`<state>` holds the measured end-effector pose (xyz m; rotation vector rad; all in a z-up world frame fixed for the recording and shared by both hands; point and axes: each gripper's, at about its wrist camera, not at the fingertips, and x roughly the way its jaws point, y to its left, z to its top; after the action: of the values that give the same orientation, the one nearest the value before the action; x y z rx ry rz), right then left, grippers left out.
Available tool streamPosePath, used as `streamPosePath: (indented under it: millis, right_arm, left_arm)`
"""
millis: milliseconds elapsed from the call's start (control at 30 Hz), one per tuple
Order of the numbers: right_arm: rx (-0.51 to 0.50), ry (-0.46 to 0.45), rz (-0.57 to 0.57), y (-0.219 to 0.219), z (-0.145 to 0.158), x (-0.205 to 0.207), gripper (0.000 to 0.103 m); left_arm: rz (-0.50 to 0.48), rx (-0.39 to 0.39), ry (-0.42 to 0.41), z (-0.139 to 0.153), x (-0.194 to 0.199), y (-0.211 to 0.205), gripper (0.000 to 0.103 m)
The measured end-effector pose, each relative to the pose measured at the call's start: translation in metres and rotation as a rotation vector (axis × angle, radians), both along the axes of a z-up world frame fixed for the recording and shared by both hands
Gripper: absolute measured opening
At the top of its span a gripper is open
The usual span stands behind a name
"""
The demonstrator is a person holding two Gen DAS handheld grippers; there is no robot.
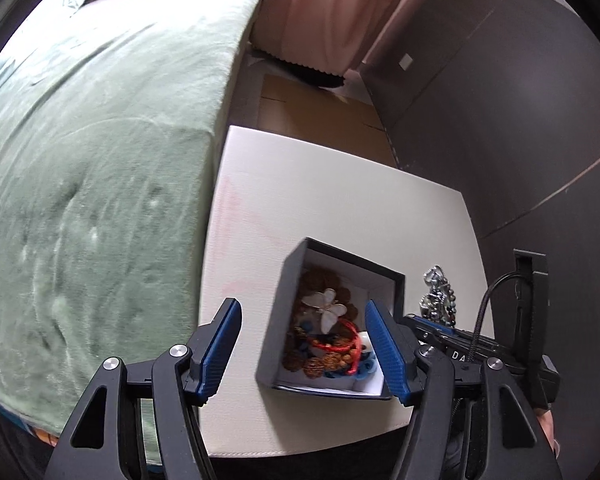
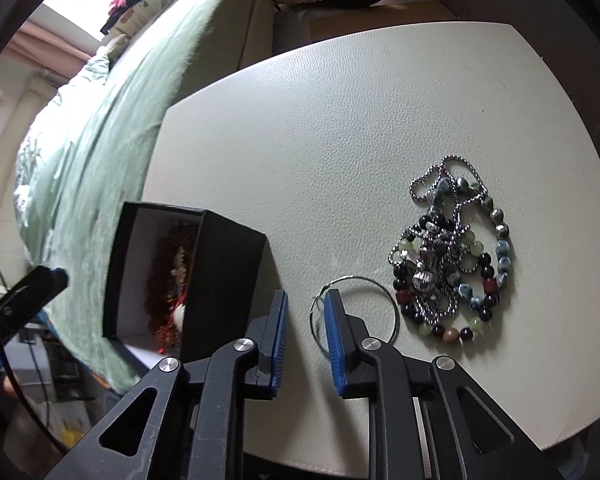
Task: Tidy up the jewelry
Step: 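Place butterfly pendant into box with left tool while right tool reaches silver hoop, then close the right tool on the silver hoop earring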
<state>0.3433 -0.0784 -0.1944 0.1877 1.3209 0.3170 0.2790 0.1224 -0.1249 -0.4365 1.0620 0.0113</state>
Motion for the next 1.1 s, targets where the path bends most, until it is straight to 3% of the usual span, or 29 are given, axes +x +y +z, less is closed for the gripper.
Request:
streamPosePath:
  millis: [133,333,367,600,833,933,1033,1100]
  right_arm:
    - [-0.090,0.002,-0.004,0.007,-0.007,0.004,0.019]
    - [-0.198,-0.036,0.019,0.018,-0.005,0.002,0.012]
    - [-0.200,-0.040,0.025,0.019,-0.005,0.001,0.007]
    - [-0.099,-0.050,-0.002,-0.003,0.008,-0.009,0.003]
    - [0.026,-0.137,0.004,-0.015,0.061,-0.031,0.001]
    - [0.037,-0.186,0.031,-0.005,0.084,-0.036,0.001]
    - [0.015,-0.173,0.037,0.005,0.085,-0.032,0.002]
    - [0.002,-0.137,0.037,0.008,0.073,-0.025,0.013]
  left_arm:
    - [0.019,-0.008,-0.004,0.000,-0.003,0.013,0.065]
    - [0.038,-0.026,-0.003,-0.003,-0.006,0.024,0.065]
    - [0.038,-0.028,-0.001,-0.004,-0.007,0.023,0.065]
    - [0.033,-0.039,-0.003,-0.004,-0.013,0.022,0.065]
    - [0.037,-0.047,-0.017,0.000,-0.020,0.021,0.065]
    - [0.042,-0.047,-0.022,0.004,-0.025,0.023,0.065]
    - [0.046,-0.042,-0.031,0.007,-0.032,0.027,0.065]
    - [0.052,-0.039,-0.032,0.007,-0.034,0.032,0.065]
